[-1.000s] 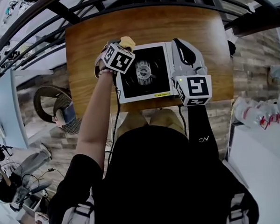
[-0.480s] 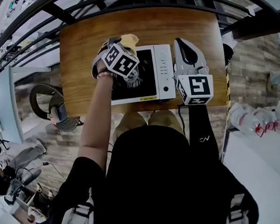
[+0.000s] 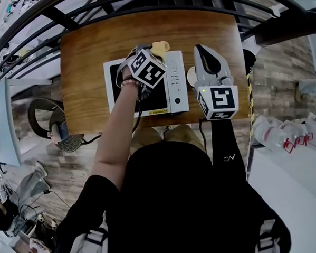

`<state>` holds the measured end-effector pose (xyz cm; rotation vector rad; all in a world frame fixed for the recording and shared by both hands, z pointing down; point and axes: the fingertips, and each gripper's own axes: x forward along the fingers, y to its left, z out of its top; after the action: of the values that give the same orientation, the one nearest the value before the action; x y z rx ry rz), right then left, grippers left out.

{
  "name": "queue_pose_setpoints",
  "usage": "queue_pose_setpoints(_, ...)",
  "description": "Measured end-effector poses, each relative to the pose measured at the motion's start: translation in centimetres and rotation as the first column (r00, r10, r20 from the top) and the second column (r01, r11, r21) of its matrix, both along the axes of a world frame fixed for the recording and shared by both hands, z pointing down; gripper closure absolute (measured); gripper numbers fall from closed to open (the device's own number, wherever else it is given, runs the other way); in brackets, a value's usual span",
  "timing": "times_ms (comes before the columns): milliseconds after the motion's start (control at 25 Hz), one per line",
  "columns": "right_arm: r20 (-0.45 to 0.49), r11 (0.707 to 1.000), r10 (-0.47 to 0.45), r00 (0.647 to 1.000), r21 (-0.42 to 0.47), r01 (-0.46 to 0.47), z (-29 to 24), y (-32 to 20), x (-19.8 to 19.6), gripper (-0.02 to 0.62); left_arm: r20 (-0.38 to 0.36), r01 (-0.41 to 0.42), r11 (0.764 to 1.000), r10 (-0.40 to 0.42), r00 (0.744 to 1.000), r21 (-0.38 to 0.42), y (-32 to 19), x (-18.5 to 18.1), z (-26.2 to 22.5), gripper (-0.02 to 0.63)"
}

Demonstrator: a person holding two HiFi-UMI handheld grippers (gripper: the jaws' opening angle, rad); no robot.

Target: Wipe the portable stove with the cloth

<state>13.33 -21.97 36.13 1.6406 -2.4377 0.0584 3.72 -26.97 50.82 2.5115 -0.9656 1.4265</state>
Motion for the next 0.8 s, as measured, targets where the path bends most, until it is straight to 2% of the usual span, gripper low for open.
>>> queue_pose_setpoints(160,0.000,1.000,0.008,1.000,0.000,-0.008,-0.1,0.2,0.3,0.596,-0.016,0.056,0.998,-0.056,0.998,0.008,-0.1,-1.9,-0.1,0.468)
queue_pose_setpoints(320,0.006,1.000,-0.018,1.000,0.001,0.018,-0.1,0.3,-1.7,0.596,-0.034,0.107,0.993,-0.105,0.994,0.048,0.0,-5.0,-1.2,0.468)
queue_pose_setpoints(800,0.015,0.982,-0.187,0.982,0.008,0.187,-0.7,-0.6,-15.6,0.596,-0.084,0.325,0.944,-0.320,0.944,0.054,2.4,-20.3,-2.5,0.468)
